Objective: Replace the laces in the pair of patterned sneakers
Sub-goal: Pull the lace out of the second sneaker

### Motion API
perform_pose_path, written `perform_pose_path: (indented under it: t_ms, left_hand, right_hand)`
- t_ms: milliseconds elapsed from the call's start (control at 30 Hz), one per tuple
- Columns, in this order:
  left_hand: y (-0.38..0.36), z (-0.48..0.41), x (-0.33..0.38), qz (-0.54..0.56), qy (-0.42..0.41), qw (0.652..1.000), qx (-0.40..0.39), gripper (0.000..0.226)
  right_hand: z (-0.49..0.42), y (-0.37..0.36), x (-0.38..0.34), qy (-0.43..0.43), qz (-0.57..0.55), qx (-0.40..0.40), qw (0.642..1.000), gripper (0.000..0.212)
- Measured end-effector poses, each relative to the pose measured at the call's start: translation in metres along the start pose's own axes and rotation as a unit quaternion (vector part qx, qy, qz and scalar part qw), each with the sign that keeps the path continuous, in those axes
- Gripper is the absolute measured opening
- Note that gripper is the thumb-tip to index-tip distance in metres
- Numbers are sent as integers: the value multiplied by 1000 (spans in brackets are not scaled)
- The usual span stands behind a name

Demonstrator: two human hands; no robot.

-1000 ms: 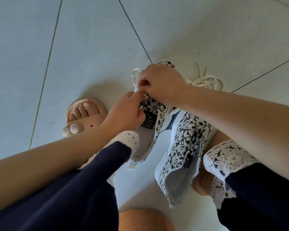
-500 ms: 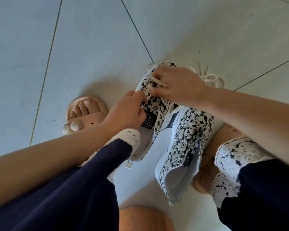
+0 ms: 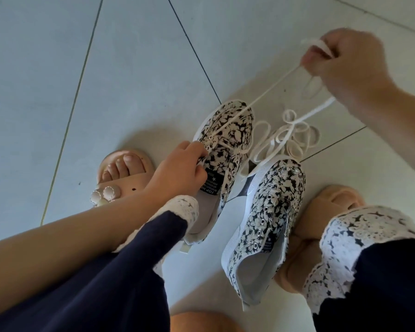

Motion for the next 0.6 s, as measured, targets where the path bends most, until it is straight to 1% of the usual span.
perform_pose_path:
  t_ms: [33, 100, 167, 200, 267, 333, 367, 433, 467, 500, 533, 567, 600]
  left_hand:
    - [0, 0, 1, -1, -3, 1000, -8, 27]
    - [0, 0, 3, -4, -3, 1000, -17, 26]
    - [0, 0, 3, -4, -4, 1000, -15, 27]
    - [0, -1, 3, -7, -4, 1000, -14, 27]
    - [-1, -2, 3, -11, 0, 1000, -18, 29]
    - [-2, -3, 3, -15, 2, 1000, -22, 30]
    - [-2, -3, 3, -17, 1, 1000, -23, 30]
    - [-1, -2, 3, -16, 2, 1000, -25, 30]
    - [0, -2, 2, -12, 4, 1000, -25, 30]
    - [1, -1, 1, -8, 6, 1000, -23, 30]
    - [1, -1, 1, -5, 7, 1000, -21, 29]
    - [2, -1, 1, -2, 5, 1000, -20, 29]
    - [2, -1, 1, -1, 4, 1000, -19, 29]
  right_hand:
    - [3, 0, -2, 13, -2, -34, 999, 23]
    - [19, -18, -15, 83, -16, -129, 988, 10]
    - [39, -43, -34, 170, 6, -201, 965, 7]
    - [44, -55, -40, 204, 18, -218, 954, 7]
    - [51, -74, -53, 234, 46, -228, 944, 14]
    - [51, -88, -59, 222, 63, -232, 945, 24]
    - [51, -95, -59, 224, 85, -231, 943, 24]
    - [51, -100, -63, 241, 115, -212, 940, 14]
    - [50, -96, -62, 236, 98, -208, 944, 11]
    - [47, -88, -60, 206, 53, -207, 955, 14]
    - [42, -76, -54, 145, -26, -200, 969, 15]
    - [34, -62, -44, 69, -126, -175, 974, 10]
    - [23, -46, -31, -3, -222, -126, 967, 5]
Point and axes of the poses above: each hand's wrist, its own z-axis away from the middle knuckle, its own y-axis out of the back of the hand, x = y × z, the point moved 2 cm from there along -z, towards the middle knuckle, and after that the axes turned 3 degrees about -x, right-handed, at the moved point
